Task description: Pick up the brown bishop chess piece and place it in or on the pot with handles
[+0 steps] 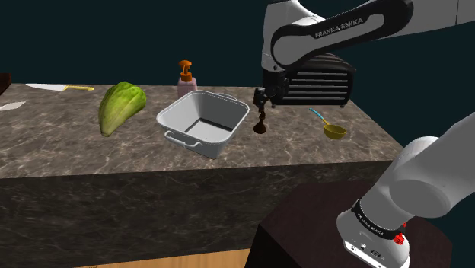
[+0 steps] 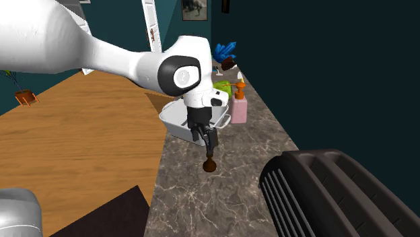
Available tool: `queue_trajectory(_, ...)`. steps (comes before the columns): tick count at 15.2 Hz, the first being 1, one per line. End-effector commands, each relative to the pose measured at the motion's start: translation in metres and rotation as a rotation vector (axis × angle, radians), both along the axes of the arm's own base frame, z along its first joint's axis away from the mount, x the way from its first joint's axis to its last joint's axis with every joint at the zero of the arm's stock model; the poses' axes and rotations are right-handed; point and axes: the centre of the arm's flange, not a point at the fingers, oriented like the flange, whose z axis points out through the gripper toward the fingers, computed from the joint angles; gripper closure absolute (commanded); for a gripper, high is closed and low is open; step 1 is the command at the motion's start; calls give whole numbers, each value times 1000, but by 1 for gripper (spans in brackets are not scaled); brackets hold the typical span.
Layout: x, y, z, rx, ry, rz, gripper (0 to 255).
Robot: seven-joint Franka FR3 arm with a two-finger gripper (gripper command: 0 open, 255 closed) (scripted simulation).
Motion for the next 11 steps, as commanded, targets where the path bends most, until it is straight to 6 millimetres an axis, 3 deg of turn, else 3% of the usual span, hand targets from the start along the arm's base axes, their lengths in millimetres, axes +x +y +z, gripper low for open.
queue_trajectory(1,22,5,-16,-10,-5,-4,0)
queue_trajectory(9,24,1,-58,-12,-6,-4,0)
queue_trajectory(11,24,1,-58,-12,-6,-4,0)
